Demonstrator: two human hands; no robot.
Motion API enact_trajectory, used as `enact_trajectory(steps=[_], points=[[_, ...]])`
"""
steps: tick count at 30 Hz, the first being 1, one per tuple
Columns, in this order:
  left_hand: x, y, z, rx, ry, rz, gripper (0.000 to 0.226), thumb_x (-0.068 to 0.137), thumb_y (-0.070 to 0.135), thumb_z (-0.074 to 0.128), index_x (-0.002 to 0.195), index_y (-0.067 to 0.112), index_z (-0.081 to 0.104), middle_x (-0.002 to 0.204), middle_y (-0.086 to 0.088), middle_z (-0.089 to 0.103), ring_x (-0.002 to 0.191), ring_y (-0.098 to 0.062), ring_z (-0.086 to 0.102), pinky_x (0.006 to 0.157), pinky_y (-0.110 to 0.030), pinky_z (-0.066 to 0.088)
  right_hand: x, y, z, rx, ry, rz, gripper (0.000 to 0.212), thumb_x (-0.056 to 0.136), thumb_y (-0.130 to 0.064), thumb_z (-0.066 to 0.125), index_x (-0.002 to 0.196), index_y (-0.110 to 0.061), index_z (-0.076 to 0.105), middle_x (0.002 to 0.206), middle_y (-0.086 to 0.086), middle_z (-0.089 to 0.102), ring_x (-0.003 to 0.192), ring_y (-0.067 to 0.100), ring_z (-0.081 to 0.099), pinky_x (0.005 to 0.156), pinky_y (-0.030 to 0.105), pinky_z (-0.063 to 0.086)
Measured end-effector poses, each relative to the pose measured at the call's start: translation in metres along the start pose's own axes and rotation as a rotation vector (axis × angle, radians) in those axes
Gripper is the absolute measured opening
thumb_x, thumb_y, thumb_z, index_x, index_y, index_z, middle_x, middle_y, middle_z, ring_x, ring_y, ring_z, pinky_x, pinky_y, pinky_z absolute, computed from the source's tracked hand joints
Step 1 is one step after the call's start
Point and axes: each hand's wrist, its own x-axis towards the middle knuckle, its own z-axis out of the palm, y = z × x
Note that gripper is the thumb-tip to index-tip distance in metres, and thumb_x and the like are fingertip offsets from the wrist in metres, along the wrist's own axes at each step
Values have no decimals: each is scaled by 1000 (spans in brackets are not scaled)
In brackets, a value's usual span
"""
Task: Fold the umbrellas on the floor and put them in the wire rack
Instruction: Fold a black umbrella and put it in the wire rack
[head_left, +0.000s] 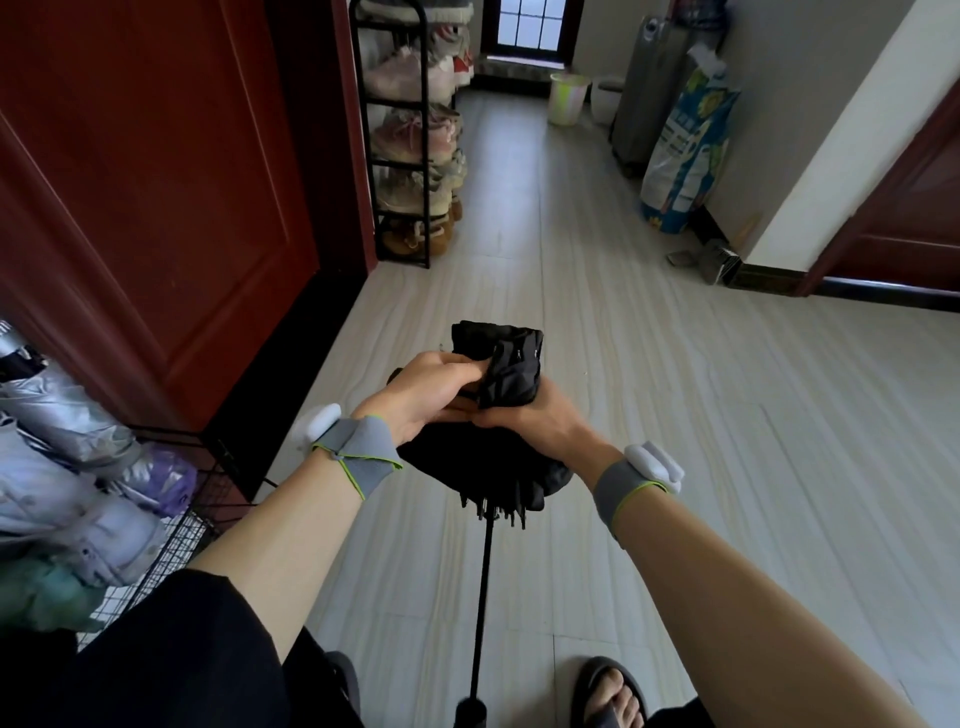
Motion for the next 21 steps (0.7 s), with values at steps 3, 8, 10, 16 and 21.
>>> enact_trajectory(steps=[3,8,10,16,21], points=[[7,-4,-10,167,107,100,21,85,44,71,83,24,77,81,10,74,85,-14,68,79,-31,50,0,6,-7,-28,101,95,34,74,-18,85,106,-25,73,102,-2,76,96,18,72,93,43,58],[16,-16,-27,215,616,78,41,91,47,63,124,24,60,131,-4,56,128,-27,47,104,-40,40,-6,4,-22,229,228,157,11,84,-10,74,91,-17,70,87,5,74,73,18,71,56,23,56],[14,-19,-34,77,737,-2,58,94,53,58,140,19,45,146,-12,43,134,-33,39,108,-44,35,-7,1,-26,366,265,192,7,86,-9,71,92,-13,69,87,9,73,72,22,71,56,26,54],[-5,-18,-18,-125,146,-36,66,83,85,41,123,37,61,127,5,65,113,-23,64,99,-48,52,-7,-4,-25,550,267,298,27,83,-19,70,109,-10,69,105,18,76,97,38,73,90,49,60],[-4,-26,5,354,116,206,56,92,72,47,131,32,53,115,6,66,104,-16,62,90,-32,49,-7,-3,-18,479,230,295,18,85,-14,67,102,-9,70,95,16,76,90,34,73,81,42,60]])
